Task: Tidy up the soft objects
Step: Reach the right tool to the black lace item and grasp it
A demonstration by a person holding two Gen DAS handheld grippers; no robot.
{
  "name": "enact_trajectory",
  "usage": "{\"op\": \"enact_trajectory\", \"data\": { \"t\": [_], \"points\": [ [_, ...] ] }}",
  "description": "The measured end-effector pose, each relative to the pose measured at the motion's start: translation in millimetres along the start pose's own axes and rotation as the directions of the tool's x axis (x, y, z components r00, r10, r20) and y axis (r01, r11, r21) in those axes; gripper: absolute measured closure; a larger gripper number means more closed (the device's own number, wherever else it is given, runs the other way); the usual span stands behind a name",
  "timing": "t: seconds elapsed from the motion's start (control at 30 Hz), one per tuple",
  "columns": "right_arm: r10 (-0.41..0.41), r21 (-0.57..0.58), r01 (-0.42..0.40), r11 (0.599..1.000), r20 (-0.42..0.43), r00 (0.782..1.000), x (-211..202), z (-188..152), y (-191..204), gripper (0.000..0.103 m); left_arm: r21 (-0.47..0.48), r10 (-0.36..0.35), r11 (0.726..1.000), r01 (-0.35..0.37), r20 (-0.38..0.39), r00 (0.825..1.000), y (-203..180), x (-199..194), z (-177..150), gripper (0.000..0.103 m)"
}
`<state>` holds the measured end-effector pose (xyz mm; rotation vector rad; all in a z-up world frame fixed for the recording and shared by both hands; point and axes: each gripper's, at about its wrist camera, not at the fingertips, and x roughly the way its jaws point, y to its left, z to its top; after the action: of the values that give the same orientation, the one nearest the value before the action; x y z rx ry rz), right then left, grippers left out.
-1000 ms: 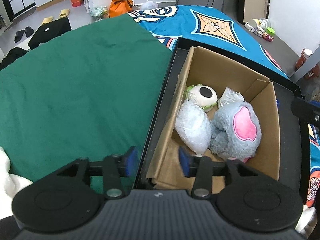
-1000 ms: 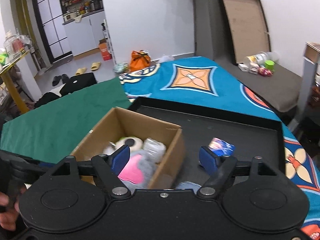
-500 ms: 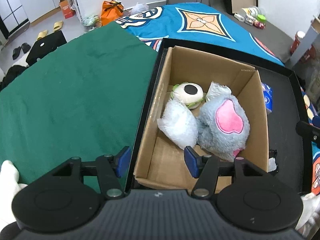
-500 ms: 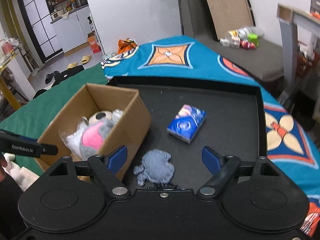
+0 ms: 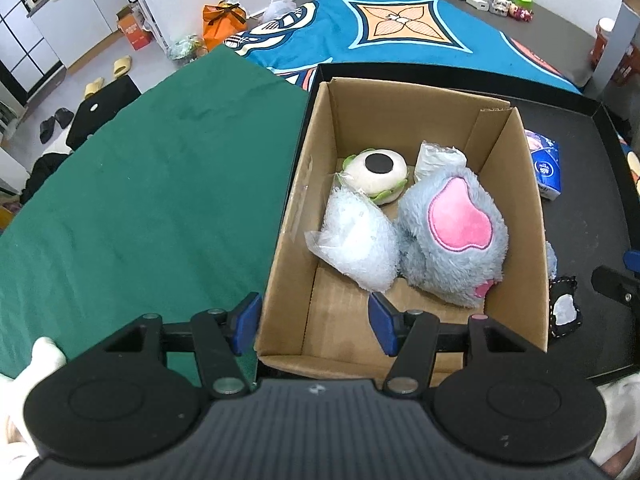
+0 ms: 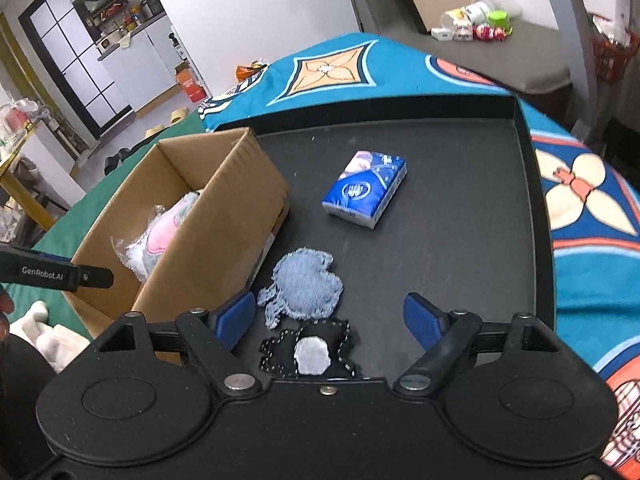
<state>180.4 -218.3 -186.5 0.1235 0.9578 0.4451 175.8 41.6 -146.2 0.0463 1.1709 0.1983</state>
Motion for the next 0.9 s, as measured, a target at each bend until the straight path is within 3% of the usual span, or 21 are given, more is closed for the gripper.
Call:
{"op": "enact_trajectory", "data": {
  "t": [0.43, 0.83, 0.9],
  "points": [
    [0.025, 0.061, -0.021, 0.998, -0.068, 0.997, 10.0, -19.8, -7.0, 0.023, 0.008, 0.051, 0.999, -0.051, -0.021, 0.998, -9.9, 3.1, 7.0, 0.045],
    [0.050, 0.139, -0.037, 0.990, -0.092, 0.995, 32.0, -24.3, -13.5, 0.046, 0.004, 0.060, 0.998, -0.059, -0.036, 0.998, -5.4, 7.3, 12.3, 0.045],
    [0.049, 0.119, -0.037, 0.992, -0.094, 0.994, 34.5, -23.3, -9.6, 0.059, 0.006, 0.059, 0.998, -0.059, -0.038, 0.998, -3.6, 7.6, 11.9, 0.045]
  ]
}}
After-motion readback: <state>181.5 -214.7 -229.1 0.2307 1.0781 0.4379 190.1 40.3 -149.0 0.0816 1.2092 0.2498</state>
